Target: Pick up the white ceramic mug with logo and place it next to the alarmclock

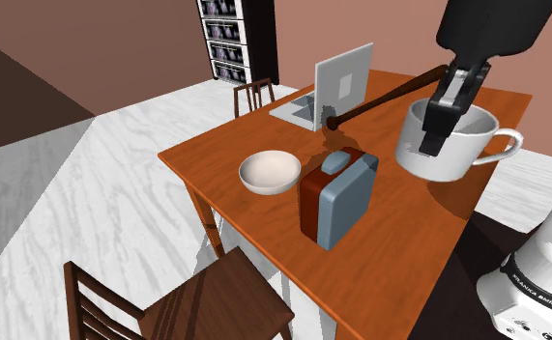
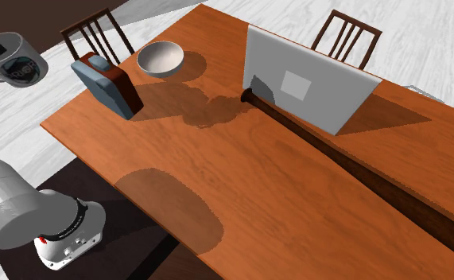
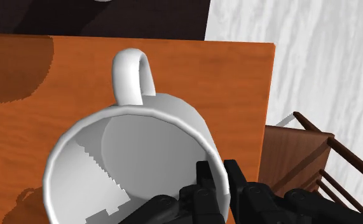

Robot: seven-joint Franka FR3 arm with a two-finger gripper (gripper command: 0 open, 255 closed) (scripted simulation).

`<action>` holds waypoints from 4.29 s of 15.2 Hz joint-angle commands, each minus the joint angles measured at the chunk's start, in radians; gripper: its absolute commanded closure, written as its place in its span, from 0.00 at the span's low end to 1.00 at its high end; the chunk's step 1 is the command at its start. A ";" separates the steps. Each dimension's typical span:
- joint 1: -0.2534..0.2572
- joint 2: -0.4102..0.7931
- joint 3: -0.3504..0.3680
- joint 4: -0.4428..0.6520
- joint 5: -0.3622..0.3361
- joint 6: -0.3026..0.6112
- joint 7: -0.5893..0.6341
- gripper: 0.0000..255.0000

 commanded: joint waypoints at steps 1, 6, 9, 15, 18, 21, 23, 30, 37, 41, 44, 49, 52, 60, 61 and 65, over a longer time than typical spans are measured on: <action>0.004 -0.006 0.015 -0.019 0.012 0.016 0.011 1.00; 0.015 -0.029 0.031 -0.098 0.030 0.072 0.008 1.00; 0.021 -0.041 0.042 -0.143 0.041 0.106 0.006 1.00; 0.034 -0.059 0.067 -0.229 0.066 0.175 0.003 1.00; 0.040 -0.065 0.081 -0.270 0.079 0.211 0.002 1.00; 0.046 -0.069 0.096 -0.310 0.093 0.247 0.002 1.00; 0.050 -0.070 0.107 -0.335 0.103 0.271 0.001 1.00; 0.062 -0.066 0.149 -0.420 0.139 0.361 0.000 1.00; 0.072 -0.046 0.198 -0.496 0.180 0.457 -0.001 1.00; 0.076 -0.026 0.230 -0.535 0.205 0.516 -0.001 1.00; 0.078 -0.007 0.256 -0.562 0.224 0.563 -0.001 1.00; 0.076 0.036 0.303 -0.604 0.257 0.648 -0.001 1.00; 0.076 0.036 0.303 -0.604 0.257 0.648 -0.001 1.00; 0.076 0.036 0.303 -0.604 0.257 0.648 -0.001 0.00; 0.076 0.036 0.303 -0.604 0.257 0.648 -0.001 0.00; 0.081 -0.007 0.259 -0.563 0.227 0.563 0.003 0.00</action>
